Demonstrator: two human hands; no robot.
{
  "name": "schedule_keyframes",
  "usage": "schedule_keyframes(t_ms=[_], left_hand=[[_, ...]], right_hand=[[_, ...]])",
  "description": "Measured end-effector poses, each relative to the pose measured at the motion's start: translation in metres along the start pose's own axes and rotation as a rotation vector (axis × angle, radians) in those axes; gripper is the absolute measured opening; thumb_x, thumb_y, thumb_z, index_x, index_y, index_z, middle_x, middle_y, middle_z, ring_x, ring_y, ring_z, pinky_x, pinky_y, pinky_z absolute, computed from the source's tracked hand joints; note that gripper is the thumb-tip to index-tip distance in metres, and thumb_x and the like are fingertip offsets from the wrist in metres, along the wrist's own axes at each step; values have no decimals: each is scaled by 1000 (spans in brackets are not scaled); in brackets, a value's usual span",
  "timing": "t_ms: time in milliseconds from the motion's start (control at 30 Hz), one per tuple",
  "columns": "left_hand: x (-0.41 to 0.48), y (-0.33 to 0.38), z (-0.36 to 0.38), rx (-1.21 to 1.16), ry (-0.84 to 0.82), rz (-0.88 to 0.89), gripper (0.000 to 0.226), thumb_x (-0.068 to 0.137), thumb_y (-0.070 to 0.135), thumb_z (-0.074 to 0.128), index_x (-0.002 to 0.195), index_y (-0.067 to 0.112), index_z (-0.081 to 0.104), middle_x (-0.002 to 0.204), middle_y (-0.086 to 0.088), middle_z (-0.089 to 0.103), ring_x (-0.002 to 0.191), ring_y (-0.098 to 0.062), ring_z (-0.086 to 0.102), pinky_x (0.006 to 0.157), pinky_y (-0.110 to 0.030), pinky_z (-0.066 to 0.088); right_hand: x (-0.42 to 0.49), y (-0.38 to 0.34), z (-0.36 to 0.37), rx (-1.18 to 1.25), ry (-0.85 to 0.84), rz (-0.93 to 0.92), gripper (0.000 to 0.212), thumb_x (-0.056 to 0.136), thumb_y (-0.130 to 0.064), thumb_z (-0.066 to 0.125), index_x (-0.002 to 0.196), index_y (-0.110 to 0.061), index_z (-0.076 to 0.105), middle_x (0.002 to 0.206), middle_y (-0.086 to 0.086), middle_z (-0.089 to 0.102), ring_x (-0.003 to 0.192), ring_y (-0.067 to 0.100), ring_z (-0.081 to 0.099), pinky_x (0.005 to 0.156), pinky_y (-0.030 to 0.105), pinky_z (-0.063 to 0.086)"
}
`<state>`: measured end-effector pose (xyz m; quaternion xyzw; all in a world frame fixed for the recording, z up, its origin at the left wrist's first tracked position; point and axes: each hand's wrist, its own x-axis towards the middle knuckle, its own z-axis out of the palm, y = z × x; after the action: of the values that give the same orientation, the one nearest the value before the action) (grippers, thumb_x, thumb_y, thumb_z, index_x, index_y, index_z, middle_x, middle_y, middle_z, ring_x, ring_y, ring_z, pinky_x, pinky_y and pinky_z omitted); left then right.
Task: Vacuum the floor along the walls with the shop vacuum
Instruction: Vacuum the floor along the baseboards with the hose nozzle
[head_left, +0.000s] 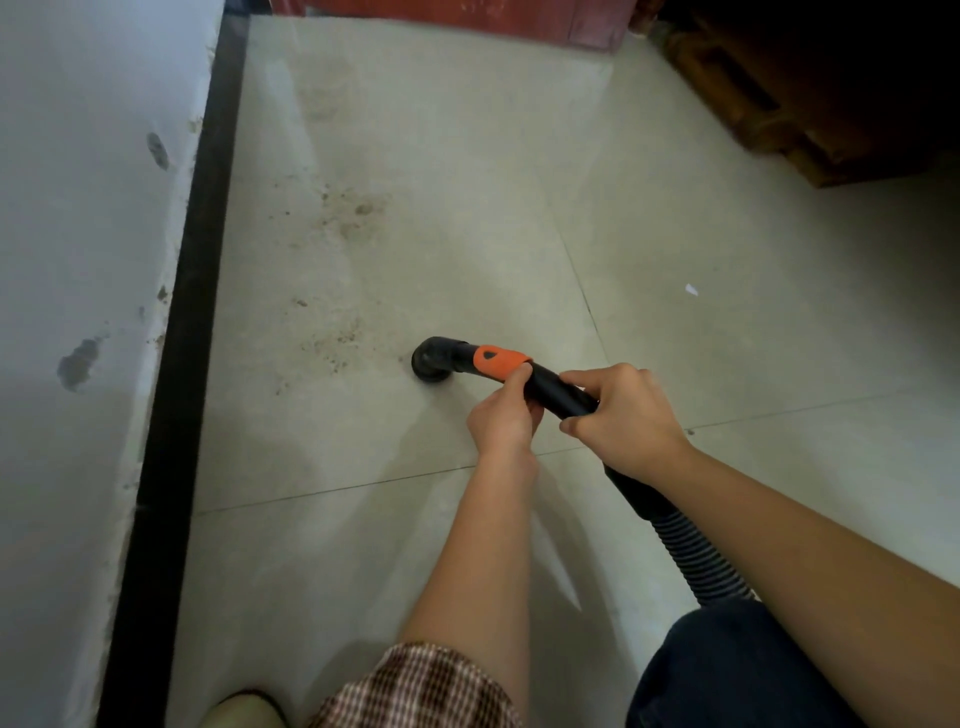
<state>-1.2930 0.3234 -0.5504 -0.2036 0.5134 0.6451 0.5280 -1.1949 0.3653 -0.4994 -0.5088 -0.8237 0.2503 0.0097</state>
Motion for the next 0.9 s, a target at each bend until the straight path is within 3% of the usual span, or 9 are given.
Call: schedule_keyframes(t_ms=[267, 467, 600, 733, 900], left_hand=[[-2, -12, 16, 25, -42, -37, 15, 84, 13, 73, 92, 2, 68, 94, -14, 74, 86, -19, 73, 66, -20, 56], [-5, -21, 23, 54, -64, -55, 13, 82, 14, 74, 89, 4, 70, 95, -13, 74, 89, -20, 73, 74, -22, 56], [-4, -21, 28, 81, -67, -64, 14, 81, 16, 75, 88, 5, 70, 93, -12, 75, 86, -19, 73, 72, -21, 55], [2, -14, 27, 98, -44, -58, 16, 80, 18, 77, 87, 5, 70, 92, -10, 75, 83, -18, 73, 70, -21, 54], [13, 1, 22, 89, -3, -40, 16, 78, 17, 78, 84, 5, 68, 88, -10, 75, 80, -18, 73, 68, -22, 54]], right_hand=[[-4, 14, -10, -2, 28, 76, 26, 72, -11, 67, 93, -25, 72, 65, 9, 64, 63, 26, 58, 48, 24, 39], [-8, 22, -17, 56, 67, 128, 31, 69, -10, 71, 93, -29, 75, 69, 11, 69, 68, 30, 62, 59, 30, 50], [-9, 24, -18, 100, 67, 152, 29, 71, -11, 71, 90, -32, 74, 64, 8, 66, 58, 24, 56, 47, 24, 39], [-3, 20, -14, 133, 24, 131, 21, 73, -8, 68, 88, -22, 73, 67, 16, 64, 54, 22, 46, 51, 26, 40], [9, 10, -5, 145, 13, 111, 19, 75, -7, 67, 89, -19, 72, 62, 11, 56, 54, 21, 44, 49, 25, 37]])
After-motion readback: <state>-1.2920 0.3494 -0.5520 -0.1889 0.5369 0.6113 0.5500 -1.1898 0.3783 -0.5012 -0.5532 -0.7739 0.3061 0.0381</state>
